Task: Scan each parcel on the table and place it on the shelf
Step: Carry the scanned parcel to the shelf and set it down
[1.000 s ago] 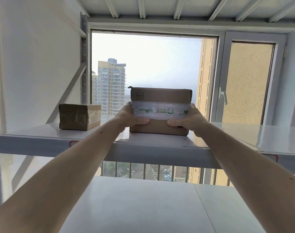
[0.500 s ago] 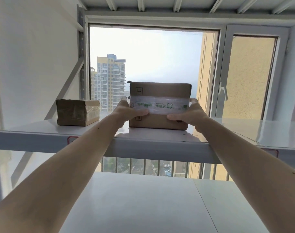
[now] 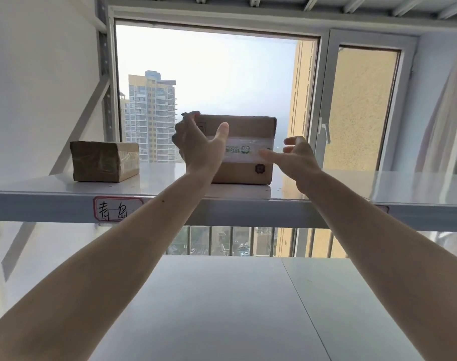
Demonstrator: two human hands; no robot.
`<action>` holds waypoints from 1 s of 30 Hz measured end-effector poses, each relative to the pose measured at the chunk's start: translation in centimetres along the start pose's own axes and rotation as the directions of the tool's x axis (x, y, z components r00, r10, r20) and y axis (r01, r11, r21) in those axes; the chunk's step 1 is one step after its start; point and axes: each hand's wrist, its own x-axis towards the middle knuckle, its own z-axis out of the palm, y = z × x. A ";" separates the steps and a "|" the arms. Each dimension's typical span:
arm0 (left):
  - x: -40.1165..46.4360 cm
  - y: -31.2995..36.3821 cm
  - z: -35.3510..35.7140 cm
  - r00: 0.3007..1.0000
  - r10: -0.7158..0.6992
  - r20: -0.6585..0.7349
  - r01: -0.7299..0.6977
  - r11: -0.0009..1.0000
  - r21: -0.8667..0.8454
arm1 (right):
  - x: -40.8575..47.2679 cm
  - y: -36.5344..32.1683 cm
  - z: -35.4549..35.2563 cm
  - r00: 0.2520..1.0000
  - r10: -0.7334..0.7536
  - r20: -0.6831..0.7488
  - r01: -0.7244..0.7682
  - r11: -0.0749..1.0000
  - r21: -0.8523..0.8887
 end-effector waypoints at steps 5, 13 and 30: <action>-3.0 2.8 3.1 0.992 0.104 0.076 -0.093 0.987 -0.131 | -2.1 0.0 -3.1 0.984 -0.096 -0.151 0.081 0.991 -0.106; -9.8 6.4 9.9 0.958 0.202 0.204 -0.126 0.934 -0.335 | -6.2 1.9 -11.9 0.902 -0.173 -0.395 0.050 0.952 -0.302; -35.6 23.9 23.2 0.800 0.201 0.565 0.242 0.754 -0.611 | -23.0 6.8 -38.5 0.741 -0.083 -0.667 -0.336 0.813 -0.475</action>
